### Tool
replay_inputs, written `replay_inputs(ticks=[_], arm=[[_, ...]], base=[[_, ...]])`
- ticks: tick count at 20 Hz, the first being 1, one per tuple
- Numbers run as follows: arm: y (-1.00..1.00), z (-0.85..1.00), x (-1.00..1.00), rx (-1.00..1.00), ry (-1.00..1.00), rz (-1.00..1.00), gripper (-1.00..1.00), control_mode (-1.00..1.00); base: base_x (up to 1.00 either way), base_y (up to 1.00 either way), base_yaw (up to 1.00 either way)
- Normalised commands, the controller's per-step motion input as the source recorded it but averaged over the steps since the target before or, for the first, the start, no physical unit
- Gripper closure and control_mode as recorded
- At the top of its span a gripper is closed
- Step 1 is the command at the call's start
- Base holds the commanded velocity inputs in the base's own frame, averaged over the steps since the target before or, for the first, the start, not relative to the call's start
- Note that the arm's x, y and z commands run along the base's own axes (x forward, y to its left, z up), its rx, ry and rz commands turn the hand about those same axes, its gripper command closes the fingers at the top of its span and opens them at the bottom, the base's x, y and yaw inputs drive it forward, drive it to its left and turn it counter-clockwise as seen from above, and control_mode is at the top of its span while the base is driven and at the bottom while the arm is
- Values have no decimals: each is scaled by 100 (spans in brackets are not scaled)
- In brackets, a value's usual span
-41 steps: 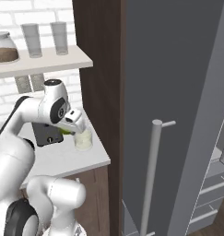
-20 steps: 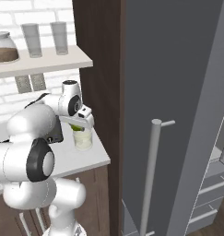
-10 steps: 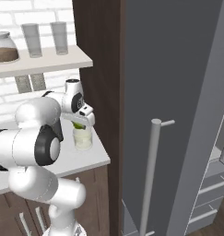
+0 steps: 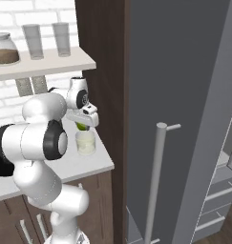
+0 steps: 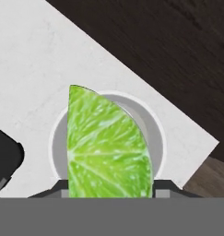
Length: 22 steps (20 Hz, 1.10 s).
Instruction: Grab a lemon wedge from the fridge and one ice cube from the ice bowl, and put them in the glass of lemonade.
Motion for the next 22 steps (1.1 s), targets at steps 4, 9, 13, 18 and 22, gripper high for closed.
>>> replay_inputs(ticks=[4, 9, 13, 18, 22], arm=[[0, 0, -5, 0, -1, 1, 100, -100], [0, 0, 0, 0, 0, 0, -100, -100], [0, 0, 0, 0, 0, 0, -100, -100], [-4, 0, 1, 0, 3, 0, -100, -100], [-9, 0, 0, 0, 6, 0, -100, -100]], base=[[0, 0, 0], [0, 0, 0], [0, 0, 0], [0, 0, 0], [0, 0, 0]])
